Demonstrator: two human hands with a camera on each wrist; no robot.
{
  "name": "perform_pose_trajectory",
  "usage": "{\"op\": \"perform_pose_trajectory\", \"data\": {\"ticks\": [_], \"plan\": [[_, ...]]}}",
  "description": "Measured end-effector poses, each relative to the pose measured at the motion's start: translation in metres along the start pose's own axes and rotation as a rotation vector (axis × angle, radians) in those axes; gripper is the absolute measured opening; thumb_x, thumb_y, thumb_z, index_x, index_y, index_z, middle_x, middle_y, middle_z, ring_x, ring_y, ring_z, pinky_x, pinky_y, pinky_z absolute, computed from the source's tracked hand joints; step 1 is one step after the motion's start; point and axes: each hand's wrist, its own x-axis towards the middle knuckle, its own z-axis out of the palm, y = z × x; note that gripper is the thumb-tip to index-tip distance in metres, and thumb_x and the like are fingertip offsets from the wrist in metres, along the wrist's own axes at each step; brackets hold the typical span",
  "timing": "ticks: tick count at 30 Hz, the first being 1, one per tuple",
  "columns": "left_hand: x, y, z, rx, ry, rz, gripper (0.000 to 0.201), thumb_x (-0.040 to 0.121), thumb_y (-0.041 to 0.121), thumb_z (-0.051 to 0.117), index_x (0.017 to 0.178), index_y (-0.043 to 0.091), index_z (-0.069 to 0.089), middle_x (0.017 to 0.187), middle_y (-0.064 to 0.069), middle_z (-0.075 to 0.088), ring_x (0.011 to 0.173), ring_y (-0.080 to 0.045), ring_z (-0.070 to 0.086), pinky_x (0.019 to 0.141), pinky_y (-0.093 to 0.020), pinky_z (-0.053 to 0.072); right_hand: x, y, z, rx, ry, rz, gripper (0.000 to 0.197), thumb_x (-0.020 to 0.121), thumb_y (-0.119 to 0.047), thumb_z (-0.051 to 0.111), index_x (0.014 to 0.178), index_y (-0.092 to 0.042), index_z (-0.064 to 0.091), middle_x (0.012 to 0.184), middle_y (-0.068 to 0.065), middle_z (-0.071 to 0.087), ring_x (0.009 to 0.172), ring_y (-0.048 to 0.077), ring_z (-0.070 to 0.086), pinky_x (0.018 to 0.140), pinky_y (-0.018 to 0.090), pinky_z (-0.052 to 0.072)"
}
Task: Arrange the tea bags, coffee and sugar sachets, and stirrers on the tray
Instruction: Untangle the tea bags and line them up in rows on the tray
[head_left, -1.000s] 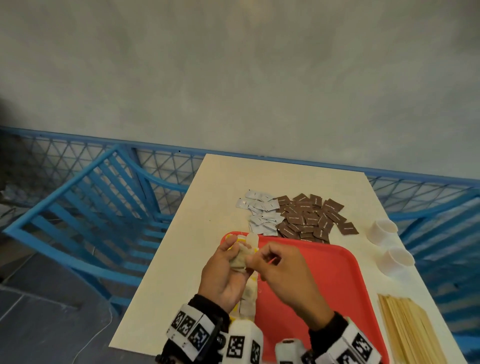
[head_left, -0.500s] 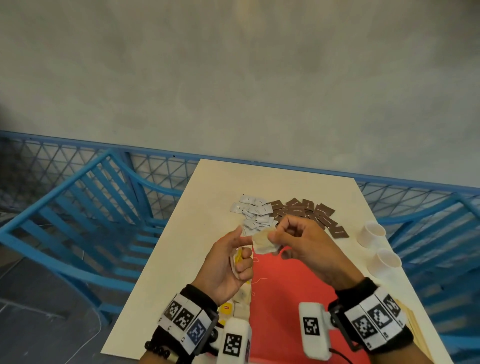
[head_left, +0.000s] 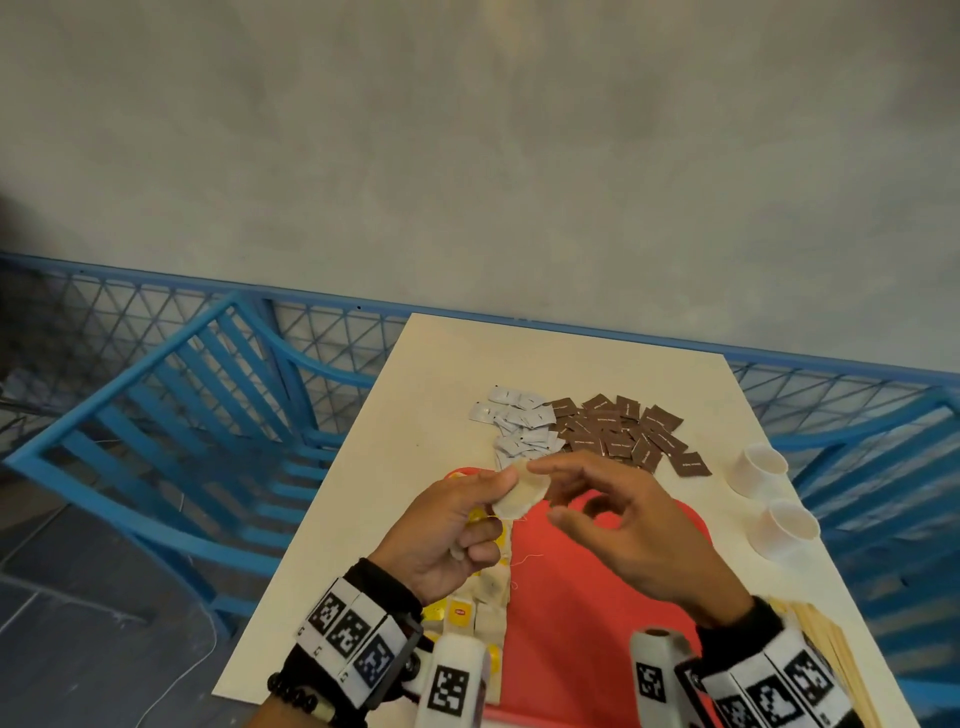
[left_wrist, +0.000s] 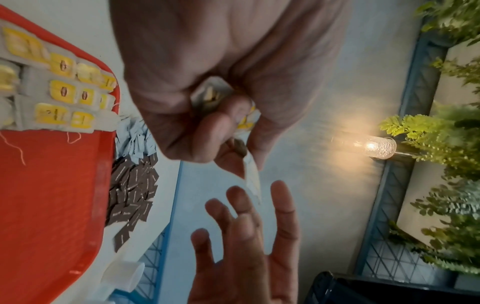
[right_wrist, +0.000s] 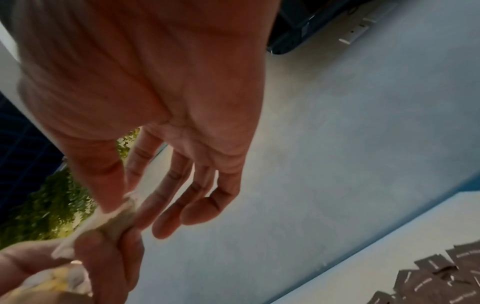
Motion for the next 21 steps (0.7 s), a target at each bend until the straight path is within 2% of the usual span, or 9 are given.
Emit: {"op": "perform_pose_trajectory", "data": {"ticks": [2, 4, 7, 10, 13, 15, 17, 19, 21], "plan": [[-0.002, 0.0, 0.001, -0.033, -0.033, -0.034, 0.046, 0.092, 0.022, 0.064, 0.132, 0.002, 0.054, 0.068, 0.006, 0.049, 0.036, -0.003, 0.024, 0.036, -0.014, 0.026, 0.001, 0.004, 0.004, -0.12, 0.024, -0.1, 0.045, 0.087, -0.005, 0.064, 0.122, -0.033, 0.066, 0.1, -0.014, 0.063, 0.09, 0.016, 0.063, 0.07, 0.027, 0.051], [-0.006, 0.001, 0.003, -0.035, -0.086, -0.055, 0.039, 0.094, 0.022, 0.059, 0.127, 0.001, 0.061, 0.067, 0.007, 0.046, 0.037, -0.003, 0.024, 0.037, -0.013, 0.026, 0.004, 0.007, 0.008, -0.175, 0.079, -0.143, 0.037, 0.086, -0.013, 0.069, 0.116, -0.035, 0.07, 0.095, -0.012, 0.06, 0.083, 0.015, 0.059, 0.063, 0.026, 0.047], [-0.011, 0.003, 0.005, 0.029, -0.096, -0.056, 0.038, 0.094, 0.028, 0.059, 0.124, 0.005, 0.065, 0.069, 0.001, 0.049, 0.038, -0.002, 0.024, 0.037, -0.014, 0.027, 0.007, 0.003, 0.013, -0.047, 0.19, -0.112, 0.018, 0.084, -0.023, 0.075, 0.1, -0.031, 0.078, 0.09, -0.003, 0.058, 0.076, 0.011, 0.054, 0.062, 0.019, 0.04], [-0.015, 0.007, 0.002, 0.193, 0.035, 0.076, 0.053, 0.087, 0.049, 0.062, 0.117, 0.005, 0.064, 0.083, -0.009, 0.061, 0.043, -0.007, 0.023, 0.042, -0.018, 0.032, 0.009, -0.001, 0.011, 0.146, 0.216, -0.005, 0.004, 0.086, -0.023, 0.075, 0.089, -0.023, 0.077, 0.089, -0.001, 0.068, 0.078, 0.011, 0.06, 0.066, 0.025, 0.045], [-0.021, 0.009, 0.0, 0.303, 0.029, 0.268, 0.058, 0.08, 0.059, 0.067, 0.117, 0.015, 0.069, 0.097, -0.007, 0.07, 0.051, -0.014, 0.021, 0.05, -0.025, 0.039, 0.01, -0.005, 0.01, 0.273, 0.197, 0.109, 0.009, 0.086, -0.028, 0.073, 0.085, -0.02, 0.076, 0.08, 0.004, 0.072, 0.074, 0.014, 0.062, 0.069, 0.031, 0.048], [-0.025, 0.01, 0.005, 0.46, 0.02, 0.382, 0.045, 0.077, 0.052, 0.075, 0.109, 0.019, 0.074, 0.087, 0.001, 0.071, 0.054, -0.016, 0.034, 0.05, -0.028, 0.041, 0.011, -0.006, 0.013, 0.264, 0.208, 0.133, 0.008, 0.088, -0.024, 0.072, 0.086, -0.017, 0.076, 0.074, 0.002, 0.071, 0.069, 0.012, 0.06, 0.066, 0.027, 0.048], [-0.022, 0.009, 0.008, 0.596, 0.072, 0.48, 0.025, 0.081, 0.037, 0.078, 0.096, 0.017, 0.076, 0.089, -0.007, 0.07, 0.062, -0.017, 0.051, 0.05, -0.028, 0.043, 0.011, -0.005, 0.017, 0.264, 0.233, 0.138, 0.006, 0.089, -0.019, 0.073, 0.086, -0.015, 0.076, 0.069, 0.0, 0.069, 0.066, 0.009, 0.059, 0.063, 0.023, 0.047], [-0.017, 0.006, 0.008, 0.61, 0.152, 0.532, 0.013, 0.086, 0.027, 0.075, 0.088, 0.014, 0.075, 0.09, -0.015, 0.067, 0.066, -0.02, 0.053, 0.05, -0.029, 0.044, 0.012, -0.003, 0.021, 0.279, 0.274, 0.15, 0.007, 0.089, -0.012, 0.072, 0.084, -0.016, 0.075, 0.07, -0.002, 0.066, 0.067, 0.009, 0.057, 0.064, 0.022, 0.046], [-0.014, 0.003, 0.006, 0.585, 0.192, 0.558, 0.011, 0.089, 0.023, 0.073, 0.086, 0.013, 0.074, 0.088, -0.014, 0.066, 0.065, -0.024, 0.05, 0.052, -0.033, 0.044, 0.012, -0.001, 0.024, 0.298, 0.289, 0.155, 0.016, 0.087, 0.0, 0.069, 0.084, -0.016, 0.072, 0.075, -0.008, 0.066, 0.071, 0.007, 0.057, 0.065, 0.019, 0.045]]}}
